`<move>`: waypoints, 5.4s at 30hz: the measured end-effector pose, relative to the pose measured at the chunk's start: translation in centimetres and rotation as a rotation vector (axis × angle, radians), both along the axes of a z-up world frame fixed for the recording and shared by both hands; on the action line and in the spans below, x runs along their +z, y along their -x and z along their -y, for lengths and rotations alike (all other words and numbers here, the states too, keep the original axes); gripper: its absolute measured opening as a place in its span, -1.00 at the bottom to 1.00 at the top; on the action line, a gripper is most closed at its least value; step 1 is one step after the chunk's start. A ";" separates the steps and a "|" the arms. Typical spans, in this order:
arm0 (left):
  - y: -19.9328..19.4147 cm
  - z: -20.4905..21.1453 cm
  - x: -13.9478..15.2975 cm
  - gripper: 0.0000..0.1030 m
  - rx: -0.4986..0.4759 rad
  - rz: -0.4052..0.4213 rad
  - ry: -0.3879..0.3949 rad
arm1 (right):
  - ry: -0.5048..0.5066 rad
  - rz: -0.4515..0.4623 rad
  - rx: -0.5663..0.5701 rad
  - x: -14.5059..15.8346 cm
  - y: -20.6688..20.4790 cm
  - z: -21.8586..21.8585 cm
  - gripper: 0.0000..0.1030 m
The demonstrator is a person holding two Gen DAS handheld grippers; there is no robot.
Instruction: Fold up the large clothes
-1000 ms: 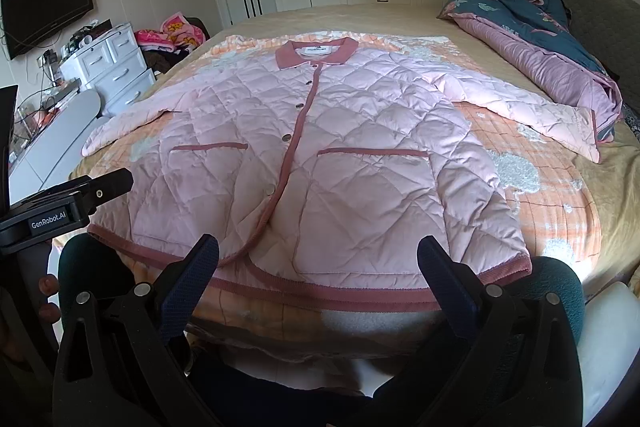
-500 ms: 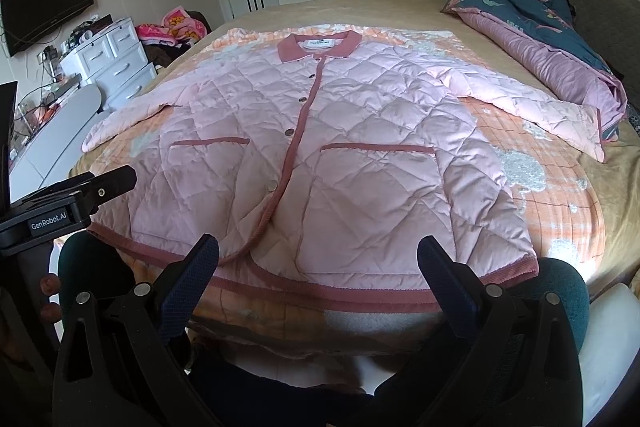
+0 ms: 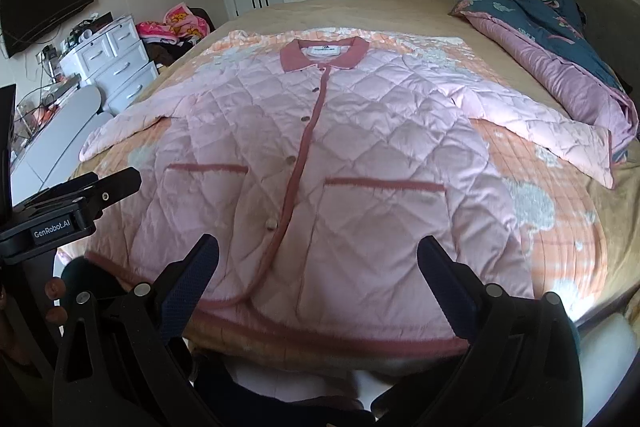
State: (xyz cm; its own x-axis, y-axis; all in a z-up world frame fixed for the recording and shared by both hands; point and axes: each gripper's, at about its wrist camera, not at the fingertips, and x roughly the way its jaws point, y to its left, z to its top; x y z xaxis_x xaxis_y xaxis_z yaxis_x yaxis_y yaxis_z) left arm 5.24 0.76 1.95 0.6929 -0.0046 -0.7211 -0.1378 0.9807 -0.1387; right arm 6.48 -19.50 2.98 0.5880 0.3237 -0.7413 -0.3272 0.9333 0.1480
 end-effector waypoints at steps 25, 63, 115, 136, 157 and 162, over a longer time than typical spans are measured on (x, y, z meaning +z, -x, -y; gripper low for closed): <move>-12.7 -2.7 4.7 0.84 0.059 0.027 0.047 | -0.060 0.022 -0.074 4.4 -14.9 0.3 0.92; -31.1 6.2 0.2 0.84 -0.053 -0.094 0.022 | -0.141 -0.007 -0.542 -1.2 -30.4 17.2 0.92; -35.2 9.5 -4.4 0.84 -0.044 -0.187 -0.009 | -0.751 -0.025 -1.230 -16.4 -26.3 44.4 -0.55; -31.2 3.6 1.5 0.84 -0.073 -0.101 0.029 | -0.454 0.318 -0.634 2.2 -28.1 27.4 -0.70; -27.9 -4.5 4.9 0.84 -0.028 -0.035 0.140 | -0.322 0.343 -0.370 11.5 -28.6 12.1 -0.70; -27.1 -6.8 4.9 0.84 -0.009 -0.021 0.163 | -0.303 0.359 -0.319 12.4 -28.2 8.4 -0.70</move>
State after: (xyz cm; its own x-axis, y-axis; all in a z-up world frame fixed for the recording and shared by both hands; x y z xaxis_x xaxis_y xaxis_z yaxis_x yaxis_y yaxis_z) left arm 32.33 7.57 6.86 0.6771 -0.1292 -0.7244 -0.1332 0.9467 -0.2933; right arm 34.64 -27.88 15.40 0.8897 0.2554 -0.3785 -0.1148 0.9274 0.3560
